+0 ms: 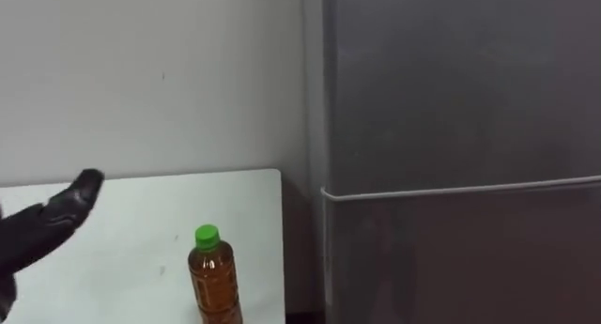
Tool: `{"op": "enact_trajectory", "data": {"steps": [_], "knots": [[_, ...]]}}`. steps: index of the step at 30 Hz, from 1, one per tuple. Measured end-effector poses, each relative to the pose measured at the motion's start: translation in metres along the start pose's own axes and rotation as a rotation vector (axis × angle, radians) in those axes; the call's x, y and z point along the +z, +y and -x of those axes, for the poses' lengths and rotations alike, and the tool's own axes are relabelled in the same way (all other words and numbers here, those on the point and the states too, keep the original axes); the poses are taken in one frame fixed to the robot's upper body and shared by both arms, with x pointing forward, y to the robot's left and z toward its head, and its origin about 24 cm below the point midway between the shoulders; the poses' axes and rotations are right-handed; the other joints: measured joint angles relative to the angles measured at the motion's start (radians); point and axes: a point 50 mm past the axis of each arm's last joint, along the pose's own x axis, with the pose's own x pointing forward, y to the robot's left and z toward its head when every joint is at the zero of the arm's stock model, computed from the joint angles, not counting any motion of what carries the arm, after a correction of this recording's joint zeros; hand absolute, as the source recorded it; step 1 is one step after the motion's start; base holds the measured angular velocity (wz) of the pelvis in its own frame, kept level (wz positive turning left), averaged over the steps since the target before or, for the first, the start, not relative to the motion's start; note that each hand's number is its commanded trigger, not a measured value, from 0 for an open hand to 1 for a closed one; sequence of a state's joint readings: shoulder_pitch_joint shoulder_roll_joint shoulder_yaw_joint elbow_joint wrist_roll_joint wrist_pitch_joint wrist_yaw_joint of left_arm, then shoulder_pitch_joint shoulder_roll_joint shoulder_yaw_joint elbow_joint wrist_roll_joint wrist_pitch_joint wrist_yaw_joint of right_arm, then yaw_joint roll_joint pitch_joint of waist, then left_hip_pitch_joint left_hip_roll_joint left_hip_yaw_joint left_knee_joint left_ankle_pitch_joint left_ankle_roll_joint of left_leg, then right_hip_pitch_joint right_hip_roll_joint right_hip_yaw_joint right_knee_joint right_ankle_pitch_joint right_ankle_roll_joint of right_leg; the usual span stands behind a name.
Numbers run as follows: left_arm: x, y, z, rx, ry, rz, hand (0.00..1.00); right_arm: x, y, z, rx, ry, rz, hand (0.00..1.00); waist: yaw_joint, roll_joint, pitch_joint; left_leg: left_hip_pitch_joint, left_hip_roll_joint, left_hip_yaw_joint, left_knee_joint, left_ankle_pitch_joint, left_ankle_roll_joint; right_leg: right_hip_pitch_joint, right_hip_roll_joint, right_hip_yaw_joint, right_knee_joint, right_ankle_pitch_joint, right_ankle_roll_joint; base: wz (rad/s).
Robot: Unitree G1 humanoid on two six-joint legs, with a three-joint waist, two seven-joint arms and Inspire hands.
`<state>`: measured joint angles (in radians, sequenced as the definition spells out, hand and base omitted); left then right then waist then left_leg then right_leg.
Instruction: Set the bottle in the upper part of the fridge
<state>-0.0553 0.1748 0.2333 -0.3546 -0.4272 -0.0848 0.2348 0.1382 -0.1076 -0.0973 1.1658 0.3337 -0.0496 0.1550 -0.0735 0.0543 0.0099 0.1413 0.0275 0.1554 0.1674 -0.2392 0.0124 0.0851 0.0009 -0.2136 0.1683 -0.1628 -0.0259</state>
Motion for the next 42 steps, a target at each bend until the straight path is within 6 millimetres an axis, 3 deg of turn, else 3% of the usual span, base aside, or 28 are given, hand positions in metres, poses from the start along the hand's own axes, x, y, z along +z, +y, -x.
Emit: {"op": "enact_trajectory", "data": {"steps": [4, 12, 19, 29, 34, 42], "knots": [[-0.003, -0.027, 0.004, -0.16, 0.025, 0.046, 0.0, 0.002, 0.003, -0.001, 0.011, 0.005, 0.013, 0.0, -0.023, -0.001, -0.0013, 0.003, -0.002, 0.005, 0.0, 0.0, 0.0, -0.002, 0.001, 0.013, -0.001, 0.0, 0.0, -0.08], [0.002, -0.059, -0.002, -0.388, 0.009, 0.087, 0.0, 0.006, 0.008, -0.004, 0.019, 0.013, 0.019, 0.0, -0.061, -0.002, -0.002, 0.012, -0.003, 0.005, -0.002, 0.0, 0.0, 0.004, 0.001, 0.02, 0.0, 0.001, 0.001, -0.03], [-0.004, -0.086, 0.006, -0.557, 0.053, 0.116, 0.0, 0.006, 0.01, -0.005, 0.016, 0.018, 0.025, 0.0, -0.062, -0.002, -0.0016, 0.008, -0.002, 0.008, 0.002, 0.001, 0.0, -0.008, 0.001, 0.019, -0.003, -0.001, 0.001, 0.0], [-0.003, -0.101, 0.012, -0.664, 0.058, 0.156, 0.0, 0.007, 0.013, -0.005, 0.028, 0.018, 0.03, 0.0, -0.063, 0.006, -0.0066, -0.011, 0.001, -0.003, 0.01, 0.002, 0.002, -0.017, -0.001, 0.012, 0.001, 0.003, -0.001, 0.01], [-0.005, -0.106, 0.015, -0.702, 0.079, 0.168, 0.0, 0.01, 0.017, -0.007, 0.052, 0.032, 0.051, 0.0, -0.069, 0.003, -0.0013, -0.015, 0.004, -0.001, 0.01, 0.002, 0.002, -0.016, -0.001, 0.011, 0.0, 0.003, -0.001, 0.0], [-0.007, -0.114, 0.021, -0.767, 0.092, 0.188, 0.0, 0.01, 0.017, -0.007, 0.086, 0.044, 0.043, 0.0, -0.076, 0.001, 0.0002, -0.012, 0.005, 0.001, 0.01, 0.002, 0.002, -0.015, -0.001, 0.009, 0.0, 0.003, -0.001, 0.0]]}}
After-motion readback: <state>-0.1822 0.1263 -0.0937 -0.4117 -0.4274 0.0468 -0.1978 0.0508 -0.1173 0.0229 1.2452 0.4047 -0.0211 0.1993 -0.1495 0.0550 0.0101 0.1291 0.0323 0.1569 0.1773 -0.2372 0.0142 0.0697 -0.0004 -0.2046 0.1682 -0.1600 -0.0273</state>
